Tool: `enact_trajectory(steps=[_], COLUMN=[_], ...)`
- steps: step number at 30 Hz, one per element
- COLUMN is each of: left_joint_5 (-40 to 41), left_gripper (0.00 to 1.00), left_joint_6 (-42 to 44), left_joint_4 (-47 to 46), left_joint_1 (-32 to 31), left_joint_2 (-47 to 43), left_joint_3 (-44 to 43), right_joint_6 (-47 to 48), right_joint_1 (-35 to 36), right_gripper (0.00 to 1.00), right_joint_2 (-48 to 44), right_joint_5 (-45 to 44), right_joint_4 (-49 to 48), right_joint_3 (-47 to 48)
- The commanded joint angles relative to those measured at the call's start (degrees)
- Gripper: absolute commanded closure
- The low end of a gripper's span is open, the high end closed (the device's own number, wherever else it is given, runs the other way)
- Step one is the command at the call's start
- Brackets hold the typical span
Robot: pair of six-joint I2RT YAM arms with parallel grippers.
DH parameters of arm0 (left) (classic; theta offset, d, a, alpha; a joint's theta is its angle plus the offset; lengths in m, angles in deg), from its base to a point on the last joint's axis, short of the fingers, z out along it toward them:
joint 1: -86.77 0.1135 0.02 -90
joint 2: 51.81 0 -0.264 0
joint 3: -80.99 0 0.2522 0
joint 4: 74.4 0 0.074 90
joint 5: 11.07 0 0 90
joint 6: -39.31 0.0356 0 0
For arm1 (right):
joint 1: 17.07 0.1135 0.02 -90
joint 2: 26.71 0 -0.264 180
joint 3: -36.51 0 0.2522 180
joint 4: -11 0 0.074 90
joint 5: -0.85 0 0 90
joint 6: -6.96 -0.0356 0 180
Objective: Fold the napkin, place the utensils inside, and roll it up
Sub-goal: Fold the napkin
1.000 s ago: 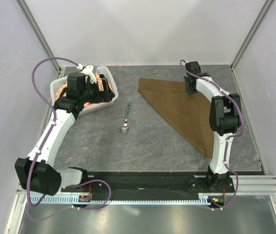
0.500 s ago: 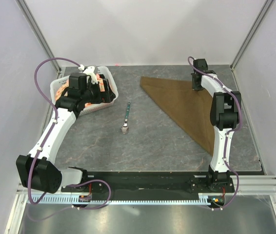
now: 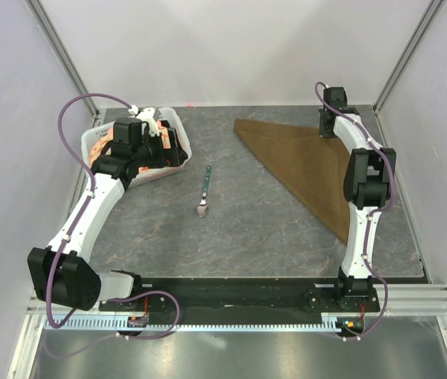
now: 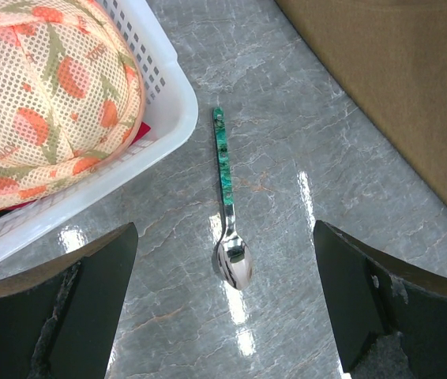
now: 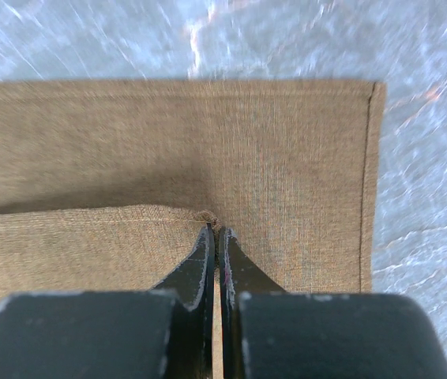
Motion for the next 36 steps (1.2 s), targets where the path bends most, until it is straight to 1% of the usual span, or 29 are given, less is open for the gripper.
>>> enact_trajectory(steps=[1,4,5,15,36], left_joint_5=[-1.0,-1.0,-1.0,-1.5,-1.7], left_gripper=[0.0,0.0,0.0,0.0,0.0], left_joint_6=[-0.6,-0.6,-0.6,-0.7,-0.8], left_joint_4=[-2.3,-2.2,-2.3,-2.2,-2.2], left_joint_1=[0.3,0.3,0.3,0.3,0.3], left_joint_2=[0.2,0.2,0.3,0.0,0.0], left_joint_3=[0.0,0.0,0.0,-0.1,0.0], right_joint_6=[0.7,0.7,0.7,1.4,1.3], right_joint_1=[0.0,0.0,-1.5,-2.1,-4.6], right_gripper=[1.0,1.0,1.0,1.0,1.0], right_joint_2=[0.5,0.7,0.6,-2.3,4.9], right_joint_5=[-0.6,-0.7,-0.7,-1.4,-1.5], right_joint_4=[0.5,1.3,1.9,2.2,3.3], right_joint_3=[4.7,5.6,5.8,6.3,13.4])
